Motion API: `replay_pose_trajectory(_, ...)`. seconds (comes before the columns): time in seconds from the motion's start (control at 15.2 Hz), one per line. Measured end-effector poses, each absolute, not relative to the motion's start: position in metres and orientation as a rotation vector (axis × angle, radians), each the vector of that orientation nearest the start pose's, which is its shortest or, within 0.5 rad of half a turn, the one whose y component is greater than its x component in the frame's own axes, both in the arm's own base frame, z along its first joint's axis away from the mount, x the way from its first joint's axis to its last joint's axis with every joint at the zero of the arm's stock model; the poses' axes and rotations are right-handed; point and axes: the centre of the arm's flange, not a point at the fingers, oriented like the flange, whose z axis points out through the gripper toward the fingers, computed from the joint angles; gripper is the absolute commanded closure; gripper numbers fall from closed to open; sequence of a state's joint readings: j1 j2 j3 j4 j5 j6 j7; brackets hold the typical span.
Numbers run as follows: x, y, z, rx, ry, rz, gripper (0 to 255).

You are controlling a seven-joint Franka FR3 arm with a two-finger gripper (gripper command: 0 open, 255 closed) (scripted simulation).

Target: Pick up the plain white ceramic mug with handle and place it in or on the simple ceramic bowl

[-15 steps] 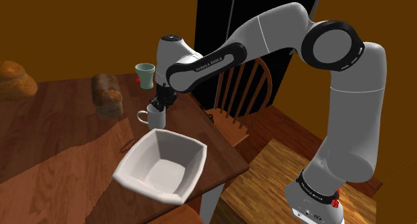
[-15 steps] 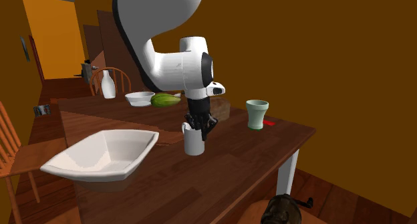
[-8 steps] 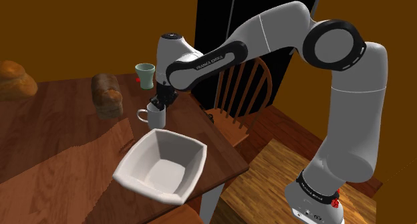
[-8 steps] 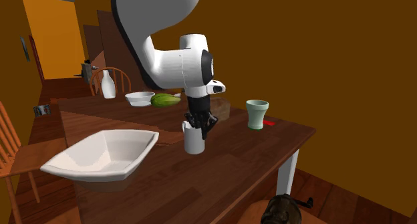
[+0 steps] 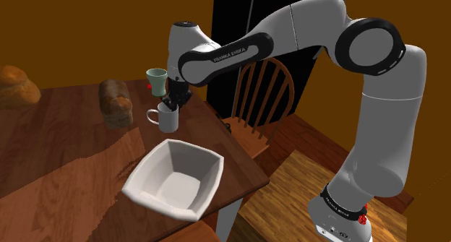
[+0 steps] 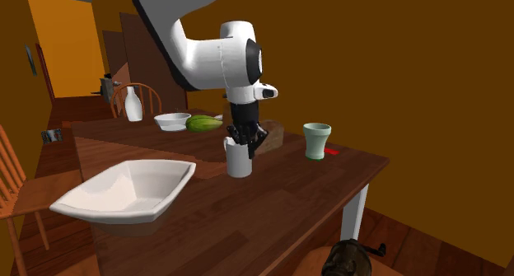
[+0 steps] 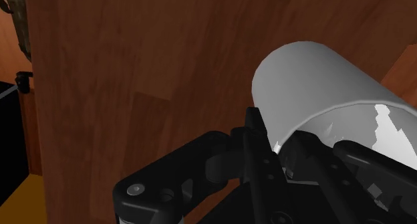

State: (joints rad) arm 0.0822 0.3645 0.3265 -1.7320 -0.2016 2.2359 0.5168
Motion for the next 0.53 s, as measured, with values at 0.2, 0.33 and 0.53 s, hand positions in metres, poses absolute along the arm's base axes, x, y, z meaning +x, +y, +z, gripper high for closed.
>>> replay_pose_trajectory(0.2,0.621,0.24,0.41,-3.107,0.04,-0.264,255)
replay_pose_trajectory(0.33,0.62,0.238,0.421,-3.108,0.04,-0.264,255)
replay_pose_trajectory(0.53,0.621,0.239,0.437,-3.107,0.04,-0.264,255)
